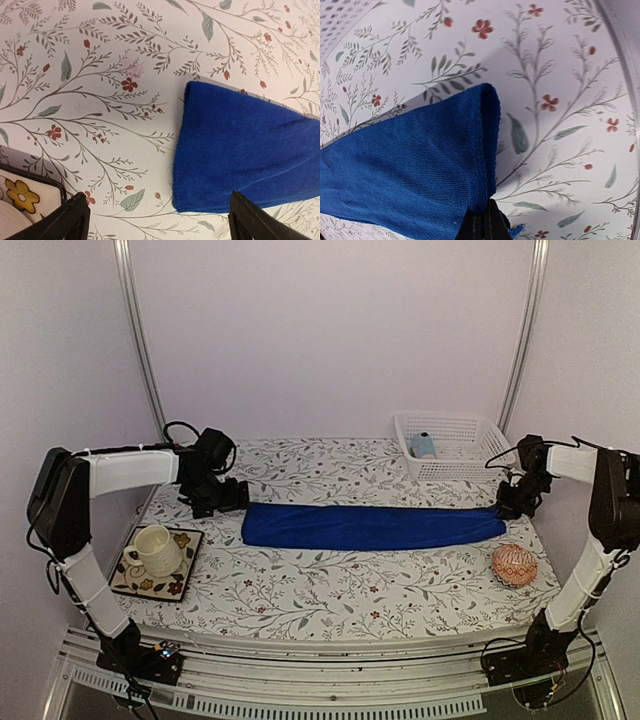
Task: Roll the towels
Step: Fold the towel at the center of the board.
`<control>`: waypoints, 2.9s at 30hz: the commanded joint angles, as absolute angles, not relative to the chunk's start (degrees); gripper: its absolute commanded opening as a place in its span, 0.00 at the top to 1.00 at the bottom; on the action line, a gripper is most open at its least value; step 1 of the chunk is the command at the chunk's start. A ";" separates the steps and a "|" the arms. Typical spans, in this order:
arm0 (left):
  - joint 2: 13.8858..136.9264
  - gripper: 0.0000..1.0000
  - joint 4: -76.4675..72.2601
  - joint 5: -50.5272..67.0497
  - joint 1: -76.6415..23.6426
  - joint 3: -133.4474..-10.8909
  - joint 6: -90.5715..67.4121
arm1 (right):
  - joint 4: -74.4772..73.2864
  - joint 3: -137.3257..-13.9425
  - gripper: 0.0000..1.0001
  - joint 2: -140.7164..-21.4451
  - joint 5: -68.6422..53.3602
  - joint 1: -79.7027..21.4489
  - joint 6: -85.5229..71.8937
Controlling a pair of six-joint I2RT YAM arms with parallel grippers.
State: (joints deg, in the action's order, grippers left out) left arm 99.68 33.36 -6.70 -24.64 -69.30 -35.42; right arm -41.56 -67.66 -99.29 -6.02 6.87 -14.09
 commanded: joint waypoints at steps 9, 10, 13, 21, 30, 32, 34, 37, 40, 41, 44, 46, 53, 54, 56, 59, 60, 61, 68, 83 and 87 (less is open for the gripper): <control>100.81 0.03 34.45 -5.90 -24.83 -71.30 -34.63 | -48.07 -75.25 0.98 -95.53 -6.82 -1.17 -11.93; 100.87 0.03 34.46 -5.82 -24.71 -71.42 -34.37 | -48.48 -75.99 0.98 -95.79 -7.52 -3.52 -12.72; 100.90 0.03 34.54 -5.81 -24.42 -71.67 -33.72 | -49.16 -78.78 0.98 -97.35 -8.73 -11.45 -15.69; 100.06 0.03 34.63 -5.67 -23.19 -71.51 -31.98 | -47.99 -89.44 0.98 -106.70 -11.57 -26.03 -21.61; 99.99 0.03 32.75 -3.01 -21.30 -71.43 -31.56 | -48.88 -107.26 0.98 -120.90 -13.60 -34.34 -21.69; 99.73 0.03 32.55 -3.04 -21.12 -71.32 -31.12 | -49.35 -111.30 0.98 -123.99 -13.93 -35.86 -21.54; 99.40 0.03 32.48 -2.88 -20.77 -71.05 -30.69 | -49.59 -114.73 0.98 -126.62 -14.58 -37.21 -21.71; 98.57 0.03 32.13 -2.65 -20.17 -70.17 -30.18 | -50.17 -119.59 0.98 -130.66 -15.32 -39.53 -21.97; 97.64 0.03 31.25 -2.40 -19.62 -68.69 -29.97 | -49.62 -122.64 0.98 -133.04 -16.24 -41.00 -22.36; 97.52 0.03 30.89 -2.15 -19.42 -68.20 -29.83 | -49.02 -122.89 0.98 -133.40 -16.52 -41.45 -22.60; 97.62 0.03 29.87 -1.21 -19.25 -67.40 -29.56 | -46.88 -122.96 0.98 -134.02 -17.08 -42.76 -22.80; 97.76 0.03 28.70 -0.29 -19.31 -66.80 -29.49 | -44.66 -122.96 0.98 -134.03 -17.42 -43.38 -22.83; 97.70 0.03 27.08 1.01 -19.25 -66.23 -29.23 | -36.79 -123.21 0.98 -137.60 -19.06 -44.09 -23.81; 97.64 0.03 27.11 1.05 -19.17 -66.19 -28.96 | -35.87 -123.34 0.98 -138.13 -19.40 -44.11 -23.94; 97.43 0.03 27.15 0.85 -19.12 -66.10 -28.46 | -33.98 -123.48 0.98 -139.01 -20.37 -44.28 -24.21; 96.86 0.03 27.10 0.52 -18.85 -65.44 -27.96 | -30.92 -123.63 0.98 -139.92 -21.72 -44.54 -24.78; 96.75 0.03 27.07 0.52 -18.79 -65.15 -27.86 | -29.92 -123.64 0.98 -140.05 -22.16 -44.61 -25.05; 96.52 0.03 27.00 0.58 -18.61 -64.80 -27.82 | -28.90 -123.66 0.98 -140.20 -22.56 -44.71 -25.37; 95.51 0.03 26.37 1.00 -18.05 -62.90 -28.00 | -21.99 -123.99 0.98 -141.83 -25.88 -45.86 -27.60; 93.31 0.03 25.88 1.14 -17.43 -59.82 -28.51 | -18.94 -125.56 0.98 -145.67 -28.73 -47.85 -29.62; 93.10 0.03 25.91 1.14 -17.40 -59.42 -28.56 | -18.65 -125.59 0.97 -146.36 -28.82 -48.06 -29.94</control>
State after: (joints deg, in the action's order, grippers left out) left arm 94.41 26.79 0.86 -17.96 -60.10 -28.71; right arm -20.93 -124.14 -144.94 -27.68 -47.33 -29.34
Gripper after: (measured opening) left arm 0.966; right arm 0.026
